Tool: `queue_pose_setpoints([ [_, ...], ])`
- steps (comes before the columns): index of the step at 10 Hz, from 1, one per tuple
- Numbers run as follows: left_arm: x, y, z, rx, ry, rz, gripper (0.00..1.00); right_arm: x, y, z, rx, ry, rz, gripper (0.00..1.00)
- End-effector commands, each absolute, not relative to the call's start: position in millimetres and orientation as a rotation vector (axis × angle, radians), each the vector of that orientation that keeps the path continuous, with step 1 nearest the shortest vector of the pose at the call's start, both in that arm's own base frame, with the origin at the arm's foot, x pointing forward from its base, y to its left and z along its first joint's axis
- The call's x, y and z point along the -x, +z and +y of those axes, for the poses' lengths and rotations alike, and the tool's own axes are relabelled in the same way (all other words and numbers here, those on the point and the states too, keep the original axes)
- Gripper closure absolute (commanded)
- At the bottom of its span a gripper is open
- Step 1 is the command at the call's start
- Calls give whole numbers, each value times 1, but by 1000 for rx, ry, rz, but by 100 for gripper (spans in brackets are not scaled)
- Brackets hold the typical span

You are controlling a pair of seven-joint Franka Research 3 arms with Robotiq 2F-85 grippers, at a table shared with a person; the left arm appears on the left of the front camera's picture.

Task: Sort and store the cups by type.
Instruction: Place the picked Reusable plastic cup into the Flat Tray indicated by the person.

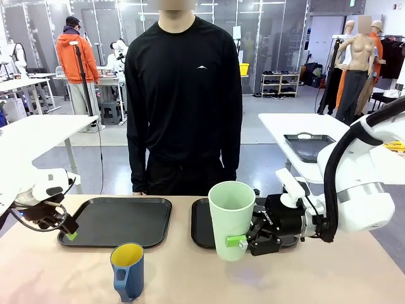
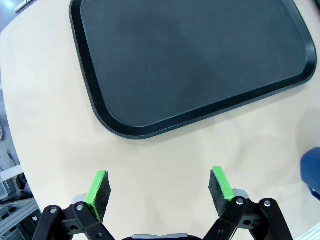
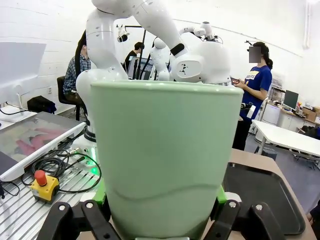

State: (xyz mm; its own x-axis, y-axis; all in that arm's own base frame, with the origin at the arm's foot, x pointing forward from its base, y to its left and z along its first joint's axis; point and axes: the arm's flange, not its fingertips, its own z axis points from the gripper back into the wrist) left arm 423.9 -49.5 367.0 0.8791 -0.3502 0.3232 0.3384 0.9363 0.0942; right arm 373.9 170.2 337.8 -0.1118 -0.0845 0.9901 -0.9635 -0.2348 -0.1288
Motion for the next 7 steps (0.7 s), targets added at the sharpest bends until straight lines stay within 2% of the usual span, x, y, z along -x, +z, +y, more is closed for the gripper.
queue_pose_setpoints([
  [1, -423, 368, -48, -40, -360, -342, 0, -378, 339, 173, -1383, 1453, -1231, 54],
  [7, -423, 368, -48, -40, -360, -342, 0, -378, 339, 173, -1383, 1453, -1231, 54],
])
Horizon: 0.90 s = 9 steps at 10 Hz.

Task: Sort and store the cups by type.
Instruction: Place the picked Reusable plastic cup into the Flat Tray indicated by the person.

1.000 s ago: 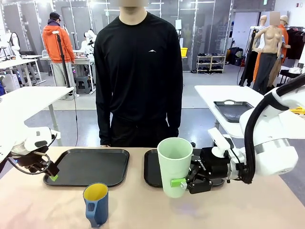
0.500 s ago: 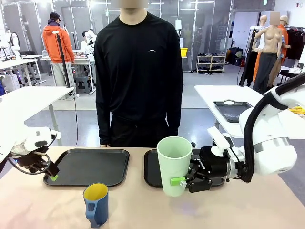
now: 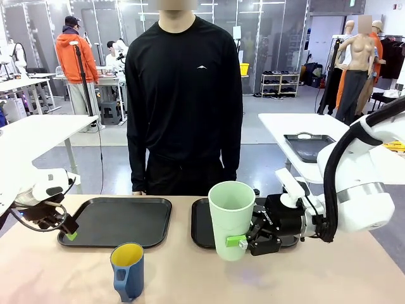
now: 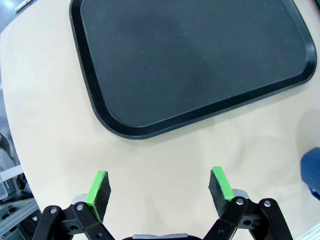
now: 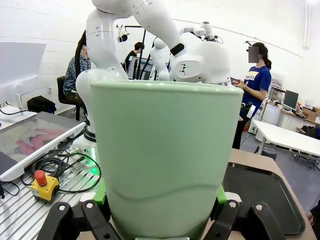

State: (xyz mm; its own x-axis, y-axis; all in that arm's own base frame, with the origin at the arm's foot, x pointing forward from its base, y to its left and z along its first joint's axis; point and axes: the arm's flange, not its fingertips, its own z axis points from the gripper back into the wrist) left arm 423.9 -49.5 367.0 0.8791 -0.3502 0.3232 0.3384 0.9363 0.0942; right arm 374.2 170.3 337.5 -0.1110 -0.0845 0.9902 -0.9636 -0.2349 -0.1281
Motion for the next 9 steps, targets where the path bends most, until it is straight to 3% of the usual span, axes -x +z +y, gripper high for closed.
queue_pose_setpoints([
  [1, -423, 368, -48, -40, -360, -342, 0, -378, 339, 173, -1383, 1453, -1231, 54],
  [9, -423, 368, -48, -40, -360, -342, 0, -378, 339, 173, -1383, 1453, -1231, 54],
])
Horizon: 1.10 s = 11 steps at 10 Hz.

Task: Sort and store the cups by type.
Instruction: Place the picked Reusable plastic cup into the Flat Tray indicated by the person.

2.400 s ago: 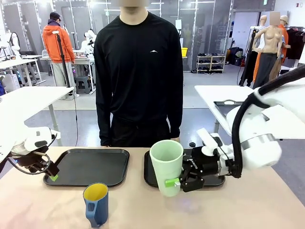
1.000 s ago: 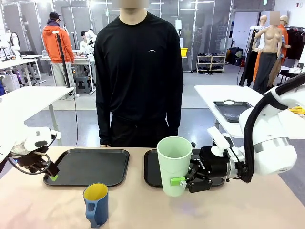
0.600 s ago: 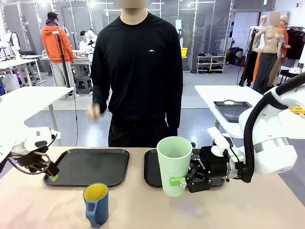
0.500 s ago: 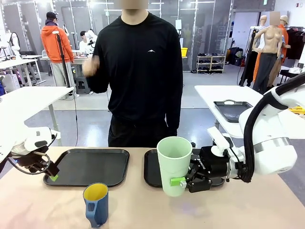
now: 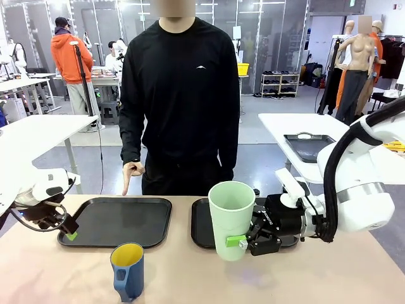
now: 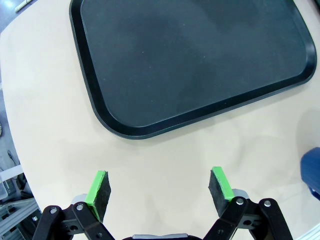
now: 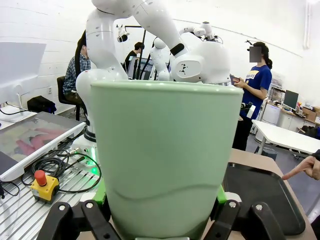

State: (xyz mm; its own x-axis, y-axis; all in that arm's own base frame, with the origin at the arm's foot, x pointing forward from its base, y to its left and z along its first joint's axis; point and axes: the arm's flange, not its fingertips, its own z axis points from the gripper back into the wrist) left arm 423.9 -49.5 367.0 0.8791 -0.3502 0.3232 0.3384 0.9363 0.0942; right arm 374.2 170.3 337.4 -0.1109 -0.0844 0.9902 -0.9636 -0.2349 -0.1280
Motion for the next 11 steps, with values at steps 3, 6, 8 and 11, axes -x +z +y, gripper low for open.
queue_pose_setpoints([
  [3, -423, 368, -48, -40, -360, -342, 0, -378, 339, 173, -1383, 1453, -1231, 54],
  [6, -423, 368, -48, -40, -360, -342, 0, -378, 339, 173, -1383, 1453, -1231, 54],
  [8, -423, 368, -48, -40, -360, -342, 0, -378, 339, 173, -1383, 1453, -1231, 54],
  [11, -423, 368, -48, -40, -360, -342, 0, -378, 336, 177, -1389, 1471, -1229, 15],
])
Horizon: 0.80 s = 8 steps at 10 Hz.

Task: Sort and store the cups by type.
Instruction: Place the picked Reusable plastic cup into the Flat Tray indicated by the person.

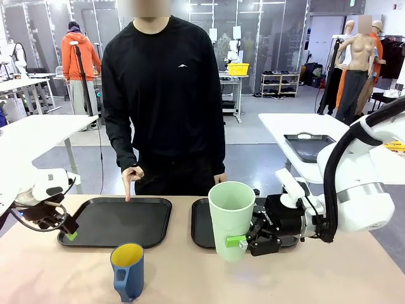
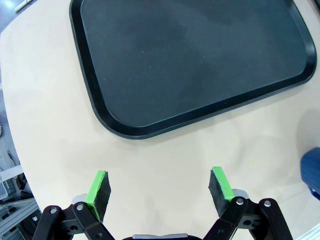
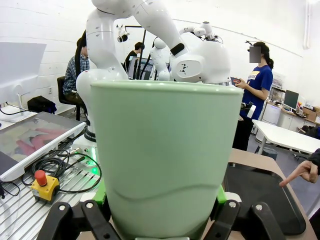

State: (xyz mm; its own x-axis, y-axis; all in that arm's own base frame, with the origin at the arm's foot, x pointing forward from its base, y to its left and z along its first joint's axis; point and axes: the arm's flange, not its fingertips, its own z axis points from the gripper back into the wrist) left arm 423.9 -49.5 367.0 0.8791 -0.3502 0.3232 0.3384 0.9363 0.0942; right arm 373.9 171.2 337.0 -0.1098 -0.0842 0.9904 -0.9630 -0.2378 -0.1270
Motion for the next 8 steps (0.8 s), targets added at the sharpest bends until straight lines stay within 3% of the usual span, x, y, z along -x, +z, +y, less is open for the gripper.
queue_pose_setpoints([
  [1, -423, 368, -48, -40, -360, -342, 0, -388, 338, 188, -1392, 1490, -1242, 15],
  [8, -423, 368, -48, -40, -360, -342, 0, -516, 355, 292, -1366, 1545, -1202, 15],
])
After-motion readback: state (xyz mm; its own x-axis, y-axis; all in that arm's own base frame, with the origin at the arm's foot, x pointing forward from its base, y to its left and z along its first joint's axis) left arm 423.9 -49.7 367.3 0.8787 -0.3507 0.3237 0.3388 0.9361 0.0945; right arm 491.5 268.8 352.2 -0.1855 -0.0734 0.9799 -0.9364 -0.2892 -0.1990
